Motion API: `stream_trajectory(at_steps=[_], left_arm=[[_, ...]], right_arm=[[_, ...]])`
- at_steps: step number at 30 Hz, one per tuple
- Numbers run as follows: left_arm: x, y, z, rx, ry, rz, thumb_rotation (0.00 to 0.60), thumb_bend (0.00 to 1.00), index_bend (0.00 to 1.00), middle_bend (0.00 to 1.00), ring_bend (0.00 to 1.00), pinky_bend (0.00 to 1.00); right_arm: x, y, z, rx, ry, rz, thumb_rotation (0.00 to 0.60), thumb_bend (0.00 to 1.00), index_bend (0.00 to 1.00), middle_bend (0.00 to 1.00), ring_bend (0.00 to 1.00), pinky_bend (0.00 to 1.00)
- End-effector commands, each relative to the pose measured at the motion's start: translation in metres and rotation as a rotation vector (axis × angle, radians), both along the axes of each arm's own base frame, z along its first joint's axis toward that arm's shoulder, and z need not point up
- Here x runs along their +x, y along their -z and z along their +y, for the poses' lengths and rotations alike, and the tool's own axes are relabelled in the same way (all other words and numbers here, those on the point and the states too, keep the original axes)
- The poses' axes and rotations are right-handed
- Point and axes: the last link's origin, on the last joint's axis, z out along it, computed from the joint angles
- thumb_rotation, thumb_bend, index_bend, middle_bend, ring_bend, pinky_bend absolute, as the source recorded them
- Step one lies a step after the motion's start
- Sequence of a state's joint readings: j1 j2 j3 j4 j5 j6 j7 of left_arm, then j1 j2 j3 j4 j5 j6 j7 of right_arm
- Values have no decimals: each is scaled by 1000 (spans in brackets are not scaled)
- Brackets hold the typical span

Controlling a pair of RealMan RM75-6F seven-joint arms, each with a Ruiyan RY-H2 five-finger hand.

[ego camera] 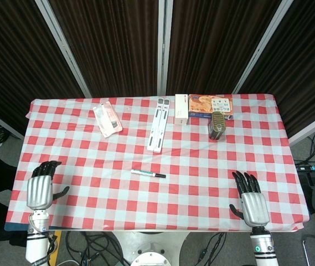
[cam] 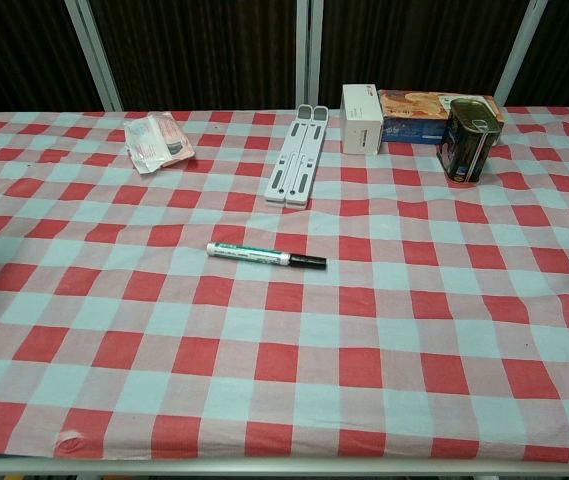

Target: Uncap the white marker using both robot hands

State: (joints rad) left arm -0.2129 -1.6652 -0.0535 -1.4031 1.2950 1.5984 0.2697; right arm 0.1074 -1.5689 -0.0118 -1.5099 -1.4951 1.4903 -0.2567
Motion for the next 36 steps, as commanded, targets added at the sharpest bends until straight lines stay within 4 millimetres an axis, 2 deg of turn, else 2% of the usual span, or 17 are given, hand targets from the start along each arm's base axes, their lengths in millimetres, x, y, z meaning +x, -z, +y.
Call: stream_trajectory(at_steps=[1,5,9,15,18,20,25,31,36], left_arm=[[0,3,-2,-8,-4,-6,600,72,243,222,171,256],[4,5,1,-26,17,-8,600,72,243,222,171,257],[22,4,15,-57,72,-3,600,73,243,222,171,258],[63,6,44,-135,179,47,600,86,251,233,172,263],[86,13,56,-184,238,78,600,108,269,281,184,284],[104,22,64,-222,279,94,600,133,295,333,218,320],[140,46,78,-313,365,122,600,181,342,386,304,419],[166,72,88,-387,400,158,600,216,431,476,510,593],[181,92,93,-441,398,208,600,224,467,501,651,661]], right_arm=[[0,0,-1,1,-2,-4,600,65,0,62,0,0],[-2,1,1,4,-3,-5,600,65,0,62,0,0],[-1,-3,-2,-13,-4,-7,600,65,0,63,0,0],[6,-15,-12,-41,-28,14,600,66,0,64,0,0],[9,-26,-19,-66,-44,31,600,66,0,67,0,0],[12,-34,-23,-80,-44,33,600,65,0,69,0,0],[21,-47,-32,-104,-50,30,600,64,0,72,0,0],[23,-53,-39,-116,-37,8,600,64,0,61,0,0],[22,-52,-43,-108,-32,8,600,63,0,58,0,0]])
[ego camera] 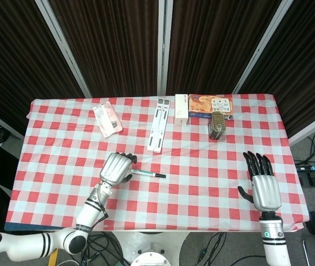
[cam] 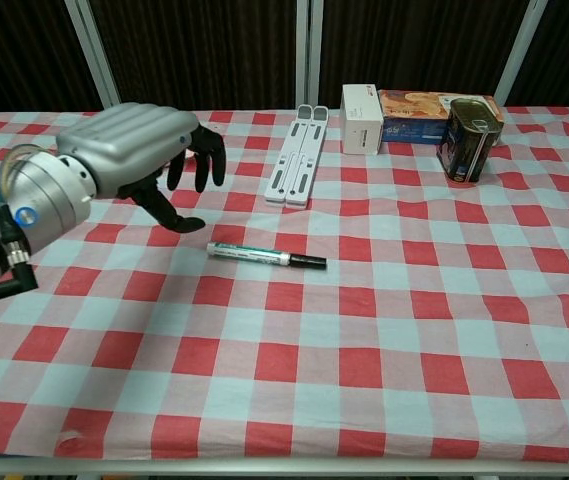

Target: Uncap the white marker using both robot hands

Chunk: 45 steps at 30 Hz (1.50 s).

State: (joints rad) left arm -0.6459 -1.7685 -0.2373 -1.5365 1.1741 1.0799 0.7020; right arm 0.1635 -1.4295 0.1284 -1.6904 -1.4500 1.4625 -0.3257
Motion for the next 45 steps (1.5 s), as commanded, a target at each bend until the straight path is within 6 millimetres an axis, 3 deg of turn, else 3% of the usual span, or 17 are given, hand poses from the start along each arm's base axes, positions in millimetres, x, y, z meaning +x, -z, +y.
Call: stream_trajectory(at_steps=[1,11,45], left_arm=[[13,18,4,-34,3,55,600,227,470,502,671,673],[30,38,10,-45,-13,156,600,256,449,469,832,766],[24,71,18,-82,-69,290,600,306,472,484,864,793]], right_arm=[[0,0,-1,1,2,-1,600,63,0,58,0,0],[-3,2,-2,6,17,-1,600,66,0,58,0,0],[-11,16,-2,64,26,-23,600,41,0,63,0,0]])
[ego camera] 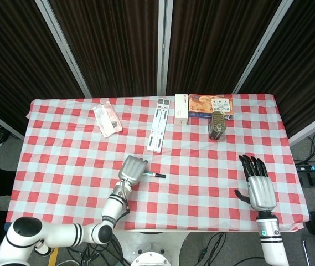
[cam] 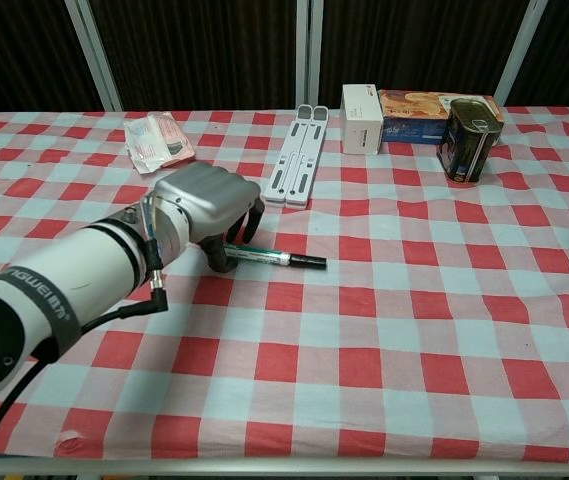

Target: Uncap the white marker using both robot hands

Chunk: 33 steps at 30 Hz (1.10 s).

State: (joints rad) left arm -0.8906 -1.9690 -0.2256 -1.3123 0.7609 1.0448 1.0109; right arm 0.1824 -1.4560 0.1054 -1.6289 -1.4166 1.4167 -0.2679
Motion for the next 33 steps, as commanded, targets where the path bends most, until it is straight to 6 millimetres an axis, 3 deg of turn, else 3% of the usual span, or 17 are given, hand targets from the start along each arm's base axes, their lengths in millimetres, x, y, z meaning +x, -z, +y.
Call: stream_trajectory(at_steps=[1,13,25,27,29,33], left_arm=[[0,2,0,-4,3,7,600,320,473,485,864,793],[3,4,-2,-5,-2,10,600,405,494,502,872,799],[14,-7,0,31,9,-81,600,420,515,525,887,808],[19,-8,-1,30,15,-102,600,420,515,527,888,808],[24,-9,-2,29,19,-116,600,420,516,529,888,808],[33,-9,-4,30,28,-138,600,420,516,529,887,808]], right_arm=[[0,0,0,2,1,-1,600,41,0,64,0,0],[-2,1,0,-2,-2,-6,600,43,0,70,0,0],[5,11,-5,34,-31,6,600,46,8,100,0,0],[13,15,-12,32,-68,-12,600,50,72,143,0,3],[20,20,-20,29,-101,-31,600,66,198,222,14,31],[38,40,-39,73,-148,-31,600,95,310,354,80,79]])
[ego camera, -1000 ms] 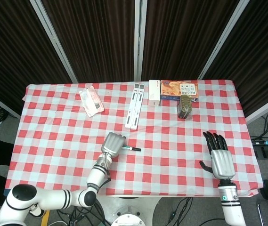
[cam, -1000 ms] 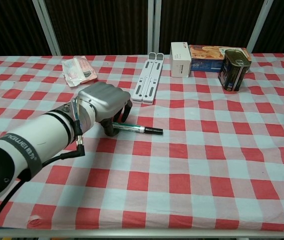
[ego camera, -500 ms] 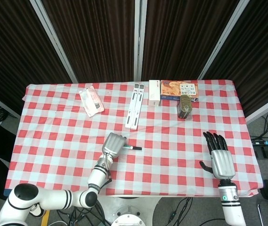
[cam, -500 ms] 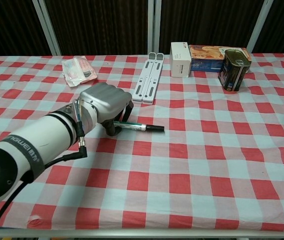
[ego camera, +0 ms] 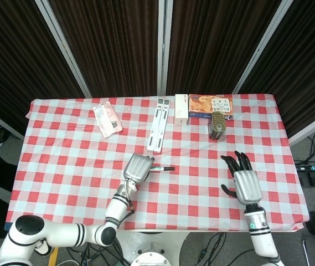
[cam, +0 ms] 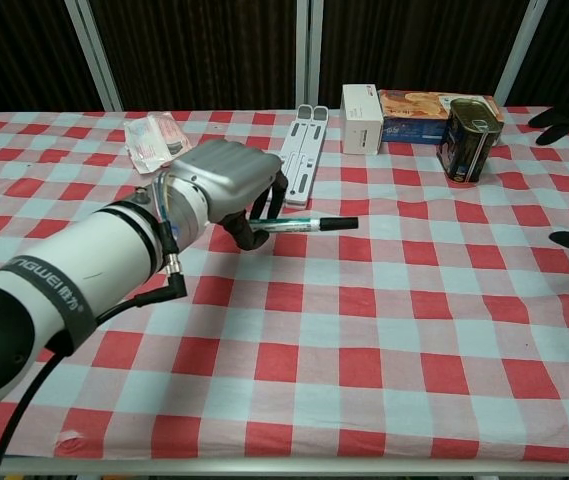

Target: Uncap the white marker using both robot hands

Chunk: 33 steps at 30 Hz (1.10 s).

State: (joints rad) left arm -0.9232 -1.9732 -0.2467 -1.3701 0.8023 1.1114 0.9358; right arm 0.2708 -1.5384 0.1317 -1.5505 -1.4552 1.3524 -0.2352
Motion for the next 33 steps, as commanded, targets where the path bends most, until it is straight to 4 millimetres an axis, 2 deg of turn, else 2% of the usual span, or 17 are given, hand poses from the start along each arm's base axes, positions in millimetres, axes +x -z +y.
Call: stream_trajectory(at_steps=[1,5,12,33], left_arm=[[6,-1,-1,1,4,-17,600,419,516,529,887,807],[13,-1,-2,2,9,-33,600,420,516,530,888,808],[20,-3,-7,1,21,-41,600,420,519,534,889,808],[25,2,-9,30,-22,7,600,420,525,541,890,808]], right_arm=[[18,19,-16,41,-43,5,600,101,330,376,93,87],[35,43,-28,80,-68,14,600,118,439,467,154,124],[55,78,-40,106,-78,-3,600,125,470,484,170,128],[83,98,-55,72,-122,-2,600,126,493,484,170,128]])
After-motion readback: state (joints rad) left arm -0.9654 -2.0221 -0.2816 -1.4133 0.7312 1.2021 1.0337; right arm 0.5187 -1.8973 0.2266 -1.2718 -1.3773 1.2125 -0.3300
